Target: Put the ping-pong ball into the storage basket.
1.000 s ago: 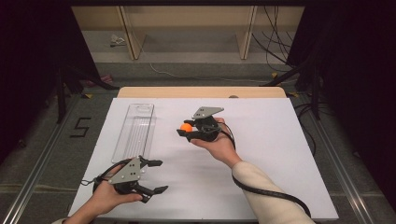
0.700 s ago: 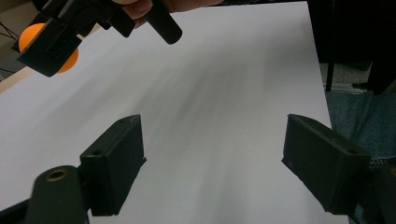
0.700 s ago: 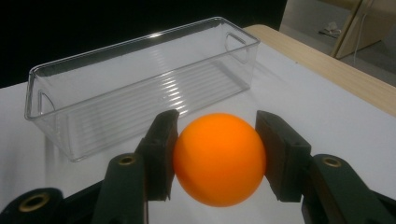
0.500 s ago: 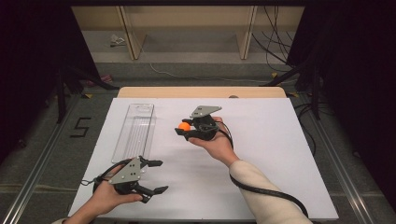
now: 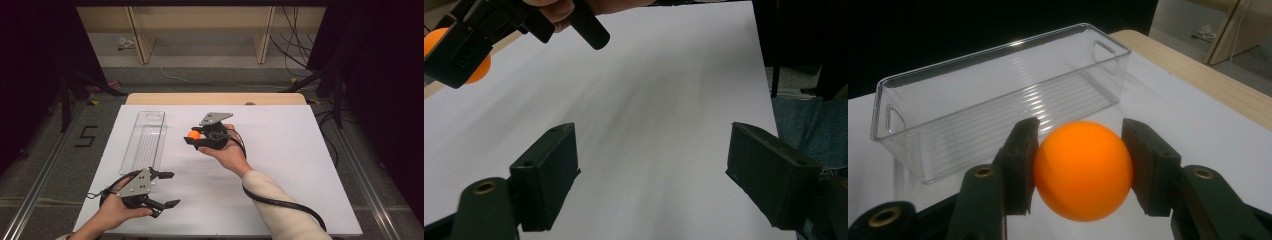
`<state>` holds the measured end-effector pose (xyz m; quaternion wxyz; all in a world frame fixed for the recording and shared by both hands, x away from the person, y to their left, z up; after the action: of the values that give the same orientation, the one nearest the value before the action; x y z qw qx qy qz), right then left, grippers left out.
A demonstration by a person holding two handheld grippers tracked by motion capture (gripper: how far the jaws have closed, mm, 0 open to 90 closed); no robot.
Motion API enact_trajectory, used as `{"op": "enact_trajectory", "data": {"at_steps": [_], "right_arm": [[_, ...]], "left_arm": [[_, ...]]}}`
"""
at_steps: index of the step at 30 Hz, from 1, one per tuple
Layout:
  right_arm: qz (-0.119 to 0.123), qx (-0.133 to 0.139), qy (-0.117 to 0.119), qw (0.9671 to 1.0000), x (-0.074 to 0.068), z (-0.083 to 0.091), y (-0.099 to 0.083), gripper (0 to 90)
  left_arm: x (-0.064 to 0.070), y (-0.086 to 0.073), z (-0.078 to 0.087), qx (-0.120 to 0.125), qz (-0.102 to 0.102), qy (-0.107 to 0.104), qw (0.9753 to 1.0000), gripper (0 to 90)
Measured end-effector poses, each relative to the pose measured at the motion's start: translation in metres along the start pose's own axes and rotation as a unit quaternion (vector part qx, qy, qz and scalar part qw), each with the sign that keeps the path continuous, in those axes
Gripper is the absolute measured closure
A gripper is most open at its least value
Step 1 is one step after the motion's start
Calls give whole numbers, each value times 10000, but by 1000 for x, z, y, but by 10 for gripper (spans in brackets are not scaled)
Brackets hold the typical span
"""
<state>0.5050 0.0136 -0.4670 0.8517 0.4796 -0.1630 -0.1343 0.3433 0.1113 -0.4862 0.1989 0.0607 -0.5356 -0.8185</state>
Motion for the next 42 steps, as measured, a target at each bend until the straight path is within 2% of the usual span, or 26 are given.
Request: {"op": "enact_trajectory", "data": {"at_steps": [42], "right_arm": [[82,-72,87,9999,-2,-21,13,513]], "left_arm": [[1,0,-1,-19,-15,-25,10000,200]]}}
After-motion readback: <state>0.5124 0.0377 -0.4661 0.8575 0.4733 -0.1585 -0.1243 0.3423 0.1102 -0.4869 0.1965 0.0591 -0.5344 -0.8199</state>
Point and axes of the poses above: each handheld gripper's, and its own axes: z roughly backward along the jaws, y roughly out of its top, x roughly to its right, the point moved 9 cm from there along -z, roughly forward along the jaws, and after that the axes turned 13 degrees about z, right-handed, at the moved point
